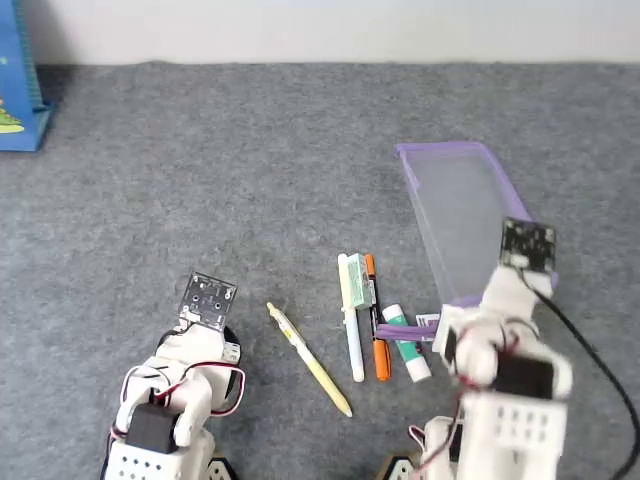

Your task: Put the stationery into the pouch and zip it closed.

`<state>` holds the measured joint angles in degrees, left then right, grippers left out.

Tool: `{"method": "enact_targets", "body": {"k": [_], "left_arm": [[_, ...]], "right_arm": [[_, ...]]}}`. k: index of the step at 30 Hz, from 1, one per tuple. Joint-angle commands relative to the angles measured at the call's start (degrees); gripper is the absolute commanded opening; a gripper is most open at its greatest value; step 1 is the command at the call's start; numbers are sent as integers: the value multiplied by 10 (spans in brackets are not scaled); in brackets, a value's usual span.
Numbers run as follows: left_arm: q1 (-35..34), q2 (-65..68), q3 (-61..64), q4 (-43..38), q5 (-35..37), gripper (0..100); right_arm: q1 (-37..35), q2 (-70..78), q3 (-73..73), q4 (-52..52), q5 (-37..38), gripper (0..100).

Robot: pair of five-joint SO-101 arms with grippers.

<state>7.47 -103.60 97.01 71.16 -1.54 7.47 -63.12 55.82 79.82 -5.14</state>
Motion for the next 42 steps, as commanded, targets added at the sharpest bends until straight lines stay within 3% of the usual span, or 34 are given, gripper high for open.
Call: {"method": "enact_targets", "body": {"k": [1,5,13,20,27,42], "left_arm": [[-1,-8,-6,4,-3,15],[-2,-8,-6,4,-3,15],[-1,-8,-6,4,-3,15],[-2,-8,-6,4,-3,15],[-2,-8,-6,4,-3,15],[-2,-8,-6,4,-3,15]], "right_arm": [[15,99,-48,-55,-23,12],[51,165,-63,-126,-69,12],[55,240,-63,-140,-105,21],[94,298,-63,-153,-108,173],[142,342,-62,-176,-105,166],[141,508,-63,-315,-105,165]]}}
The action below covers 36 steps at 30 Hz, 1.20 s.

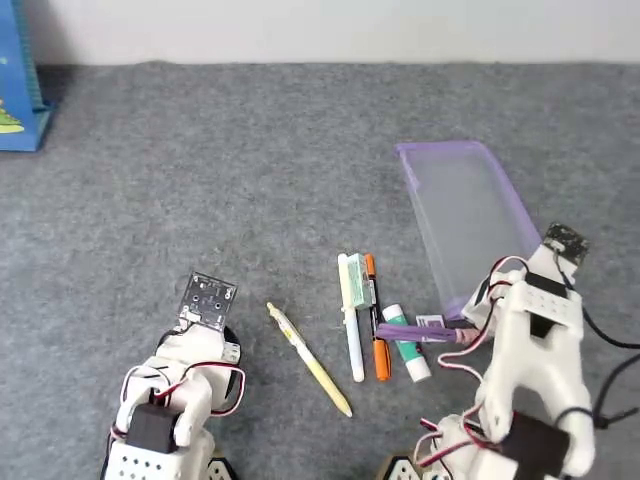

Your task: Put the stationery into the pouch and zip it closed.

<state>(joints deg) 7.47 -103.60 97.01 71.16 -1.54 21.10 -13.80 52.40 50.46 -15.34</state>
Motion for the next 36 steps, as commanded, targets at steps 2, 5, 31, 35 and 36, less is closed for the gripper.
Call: {"method": "enact_targets", "body": {"k": [2,5,31,35,36], "left_arm": [[-2,-8,-6,4,-3,15],[-2,-8,-6,4,-3,15],[-2,-8,-6,4,-3,15],[-2,-8,-6,4,-3,15],[-2,-8,-6,4,-3,15]], "right_arm": [[5,22,-29,-29,-3,165],[3,23,-29,-31,-3,165],[-75,-378,-25,148,122,9],[-132,-465,-25,175,151,9],[-145,-483,-25,178,158,9]]}}
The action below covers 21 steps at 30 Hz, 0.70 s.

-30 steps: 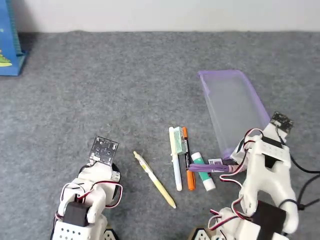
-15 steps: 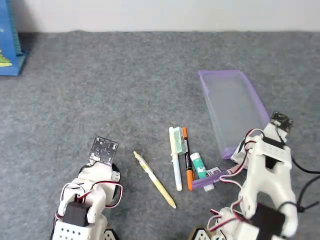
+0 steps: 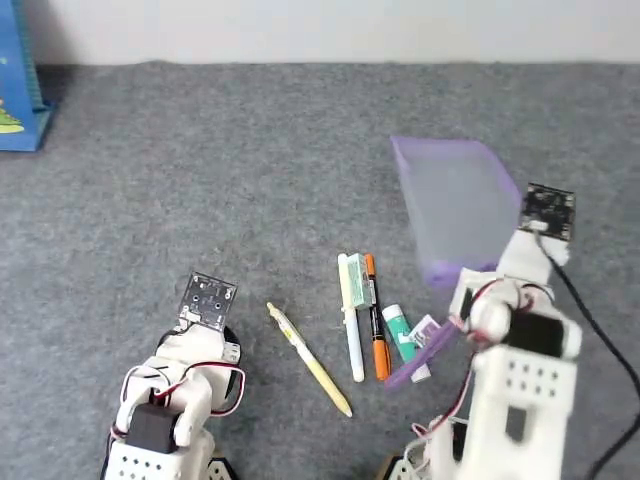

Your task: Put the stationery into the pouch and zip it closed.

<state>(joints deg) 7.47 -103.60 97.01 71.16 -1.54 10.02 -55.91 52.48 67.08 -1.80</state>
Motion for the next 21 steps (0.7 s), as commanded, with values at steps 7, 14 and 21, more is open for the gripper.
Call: {"method": "enact_targets", "body": {"k": [7,14,21], "left_arm": [[-2,-8,-6,4,-3,15],[-2,-8,-6,4,-3,15],[-2,-8,-6,4,-3,15]], "right_arm": [[-116,-131,-26,15,77,8],[-174,-133,-25,15,81,8],[-196,-138,20,10,84,8]]}}
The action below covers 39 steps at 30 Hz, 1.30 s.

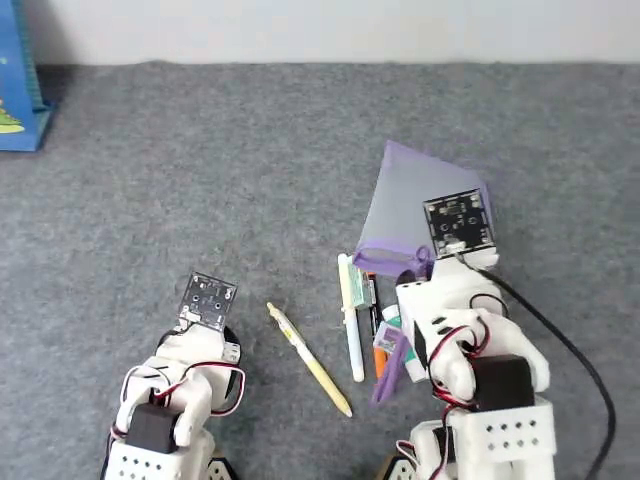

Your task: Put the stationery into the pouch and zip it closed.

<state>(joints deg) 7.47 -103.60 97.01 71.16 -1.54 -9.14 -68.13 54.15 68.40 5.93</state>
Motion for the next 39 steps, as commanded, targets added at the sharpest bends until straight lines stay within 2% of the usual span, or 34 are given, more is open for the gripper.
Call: {"method": "enact_targets", "body": {"k": [1,21,23,28,29,32,36,39], "left_arm": [[-2,-8,-6,4,-3,15],[-4,-8,-6,11,-8,15],[-4,-8,-20,15,-37,15],[1,-9,-59,18,-168,15],[14,-9,-60,13,-171,15],[59,-9,-56,-46,-148,15],[67,-9,-58,-120,-107,17],[70,-9,-89,-140,-71,85]], "right_arm": [[-1,-15,10,-3,6,8],[-4,-16,18,2,1,8],[-1,-16,18,10,1,8],[-1,-16,15,37,1,8],[-1,-17,14,39,1,8],[-1,-31,14,39,0,8],[-5,-90,14,38,-62,8],[-5,-145,16,39,-69,8]]}}
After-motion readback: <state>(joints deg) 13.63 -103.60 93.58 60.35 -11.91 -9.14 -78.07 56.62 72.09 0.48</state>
